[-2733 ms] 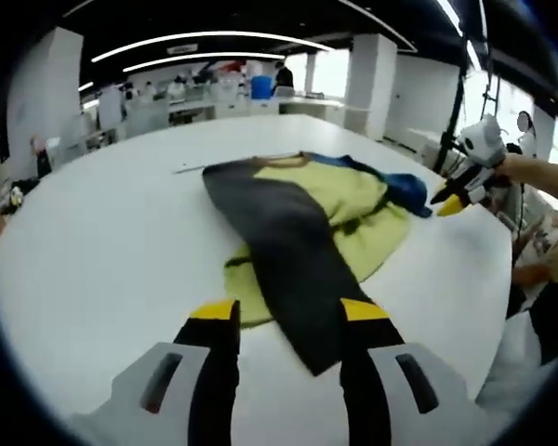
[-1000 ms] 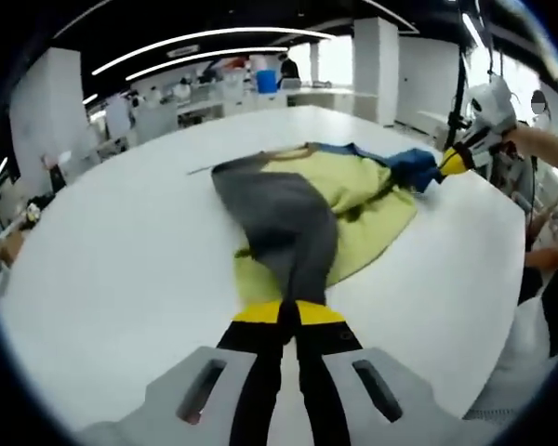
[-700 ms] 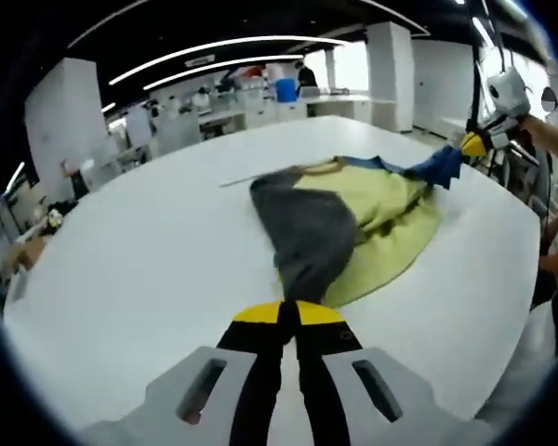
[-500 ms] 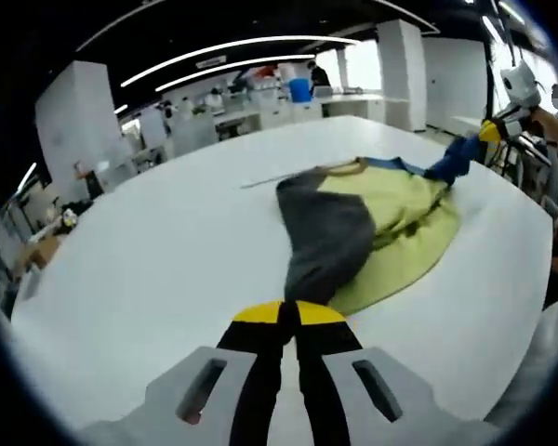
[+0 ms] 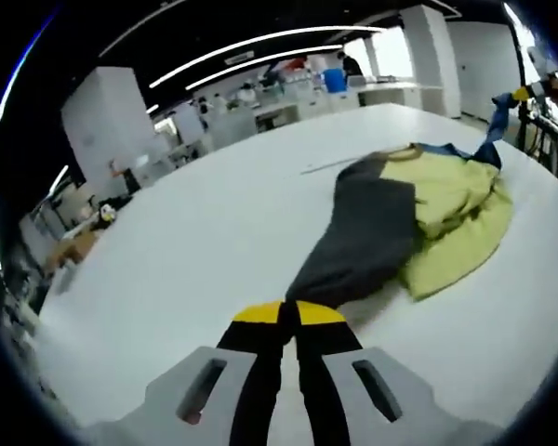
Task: Fold the garment on the visible template until the final outline fits inside the template.
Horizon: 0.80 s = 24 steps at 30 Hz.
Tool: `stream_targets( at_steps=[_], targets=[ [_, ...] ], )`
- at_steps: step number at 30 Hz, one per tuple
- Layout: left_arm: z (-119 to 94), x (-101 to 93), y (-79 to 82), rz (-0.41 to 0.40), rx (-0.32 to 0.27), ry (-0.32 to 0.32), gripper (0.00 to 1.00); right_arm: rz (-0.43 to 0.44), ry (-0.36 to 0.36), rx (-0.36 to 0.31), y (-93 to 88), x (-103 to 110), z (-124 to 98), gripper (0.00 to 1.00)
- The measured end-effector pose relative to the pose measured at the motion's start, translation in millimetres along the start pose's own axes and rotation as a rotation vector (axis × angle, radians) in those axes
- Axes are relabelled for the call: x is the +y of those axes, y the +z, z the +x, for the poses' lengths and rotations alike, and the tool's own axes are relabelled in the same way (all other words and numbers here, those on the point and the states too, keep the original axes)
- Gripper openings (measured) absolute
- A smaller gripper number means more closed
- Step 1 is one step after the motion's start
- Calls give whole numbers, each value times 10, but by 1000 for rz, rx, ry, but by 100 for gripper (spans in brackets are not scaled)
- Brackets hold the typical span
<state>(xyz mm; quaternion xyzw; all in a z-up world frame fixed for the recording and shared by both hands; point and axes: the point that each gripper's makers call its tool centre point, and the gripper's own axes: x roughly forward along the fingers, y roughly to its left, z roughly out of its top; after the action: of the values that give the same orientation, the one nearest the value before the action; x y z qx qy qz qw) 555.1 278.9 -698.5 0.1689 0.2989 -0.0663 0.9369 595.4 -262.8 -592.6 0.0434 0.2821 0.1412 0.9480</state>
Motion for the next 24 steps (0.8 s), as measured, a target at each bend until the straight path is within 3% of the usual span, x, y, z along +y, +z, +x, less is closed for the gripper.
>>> stream_targets(
  at_steps=[4,7,12,17,24],
  targets=[
    [58,121,-46,21,14,43,1,90,-84,2,-42,-303,-17,0],
    [130,214,-83,17,24,67,1,118,-160,47,-158,-522,-44,0],
    [235,348,-156,-19,43,96,1,139,-191,56,-240,-672,-46,0],
    [369,449,-194,15,66,123,1,173,-264,78,-346,-908,-25,0],
    [527,541,-217,59,98,141,1,233,-368,134,-644,-1291,-6,0]
  ],
)
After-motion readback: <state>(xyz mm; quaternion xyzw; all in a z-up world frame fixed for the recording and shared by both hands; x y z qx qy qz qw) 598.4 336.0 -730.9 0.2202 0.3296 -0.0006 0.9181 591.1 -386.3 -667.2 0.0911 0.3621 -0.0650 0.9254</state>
